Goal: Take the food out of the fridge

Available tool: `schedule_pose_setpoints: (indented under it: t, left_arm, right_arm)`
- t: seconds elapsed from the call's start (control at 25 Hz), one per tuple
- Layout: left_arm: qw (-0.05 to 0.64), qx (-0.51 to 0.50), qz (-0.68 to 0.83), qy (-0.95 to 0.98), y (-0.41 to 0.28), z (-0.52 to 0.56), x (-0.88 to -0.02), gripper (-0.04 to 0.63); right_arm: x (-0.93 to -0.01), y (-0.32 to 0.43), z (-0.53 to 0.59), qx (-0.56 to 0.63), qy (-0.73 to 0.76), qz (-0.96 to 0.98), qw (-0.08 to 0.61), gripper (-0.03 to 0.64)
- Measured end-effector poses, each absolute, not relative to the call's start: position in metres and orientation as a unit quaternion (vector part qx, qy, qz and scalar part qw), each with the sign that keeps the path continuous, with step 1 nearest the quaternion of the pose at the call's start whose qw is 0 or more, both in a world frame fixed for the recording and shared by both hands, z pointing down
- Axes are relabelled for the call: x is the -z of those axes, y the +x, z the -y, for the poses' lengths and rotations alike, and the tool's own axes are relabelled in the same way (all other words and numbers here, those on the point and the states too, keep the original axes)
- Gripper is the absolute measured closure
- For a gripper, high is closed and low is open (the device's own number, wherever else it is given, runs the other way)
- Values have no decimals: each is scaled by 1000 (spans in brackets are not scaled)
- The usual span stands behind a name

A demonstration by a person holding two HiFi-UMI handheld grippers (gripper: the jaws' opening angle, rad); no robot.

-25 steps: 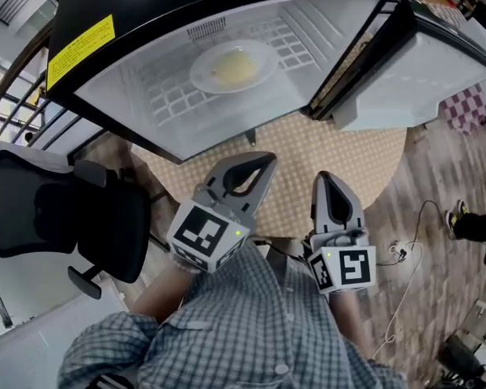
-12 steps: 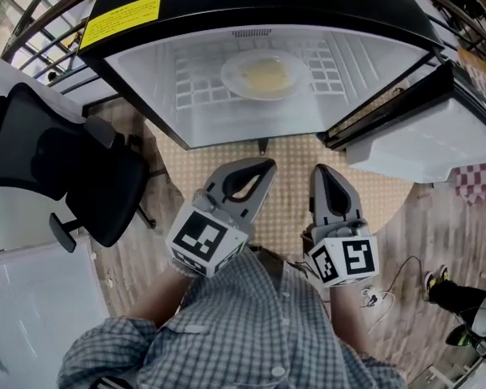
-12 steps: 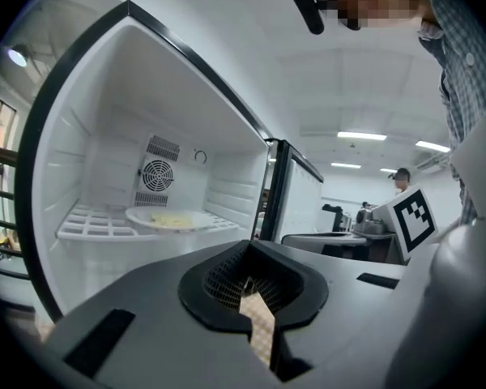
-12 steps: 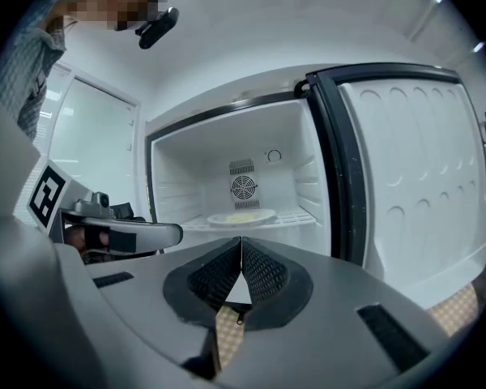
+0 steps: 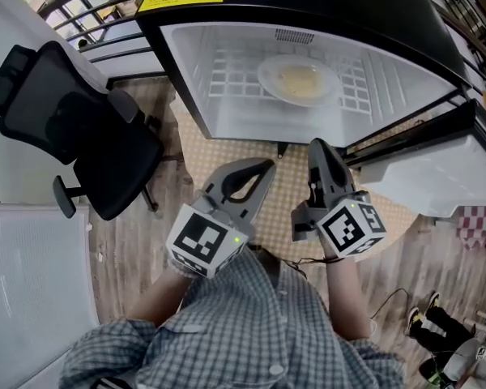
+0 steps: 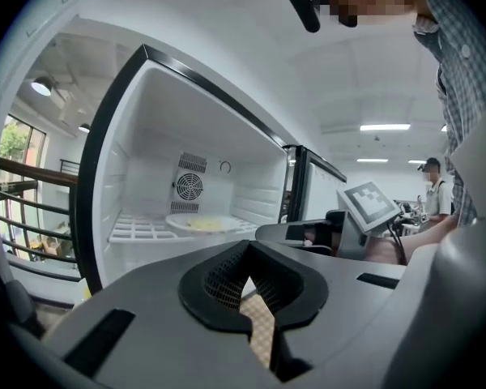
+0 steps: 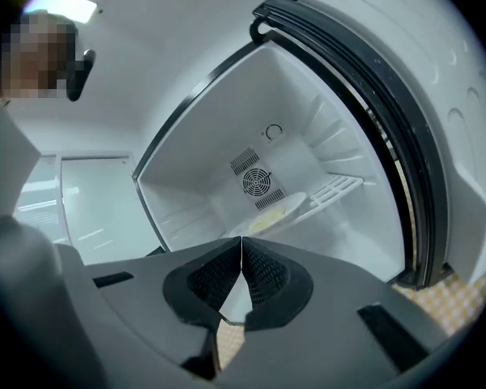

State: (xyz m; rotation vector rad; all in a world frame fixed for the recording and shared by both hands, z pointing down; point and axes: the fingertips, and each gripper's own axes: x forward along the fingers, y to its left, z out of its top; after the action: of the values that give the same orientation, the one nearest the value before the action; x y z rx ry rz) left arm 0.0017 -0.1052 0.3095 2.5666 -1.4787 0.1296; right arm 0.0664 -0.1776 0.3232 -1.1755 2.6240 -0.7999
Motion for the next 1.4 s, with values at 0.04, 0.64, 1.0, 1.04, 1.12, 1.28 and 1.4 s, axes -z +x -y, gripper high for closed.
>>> schedule_pose_setpoints:
  t: [0.04, 0.64, 1.0, 1.04, 1.12, 1.28, 1.4]
  left_arm:
    - [86, -44, 500, 860, 0, 104, -309, 589]
    - [81, -54, 517, 850, -15, 96, -312, 589]
    - [85, -58, 513, 852, -23, 98, -314, 589]
    - [85, -57, 513, 852, -23, 98, -315, 589]
    - [86, -56, 512, 853, -25, 99, -315, 589]
    - [89, -51, 521, 847, -30, 103, -315, 589]
    - [112, -50, 551, 825, -42, 111, -321, 589]
  right_arm:
    - [-325, 65, 182, 281, -391, -873, 86, 606]
    - [-347, 47, 238, 453, -377, -781, 207, 569]
    - [-345, 40, 254, 466, -389, -762, 226, 569]
    - [-345, 40, 255, 467, -391, -760, 227, 569]
    - [-346, 41, 255, 467, -398, -756, 227, 569]
    - [-345, 39, 256, 471, -398, -752, 232, 569]
    - [-346, 38, 252, 477, -392, -750, 235, 569]
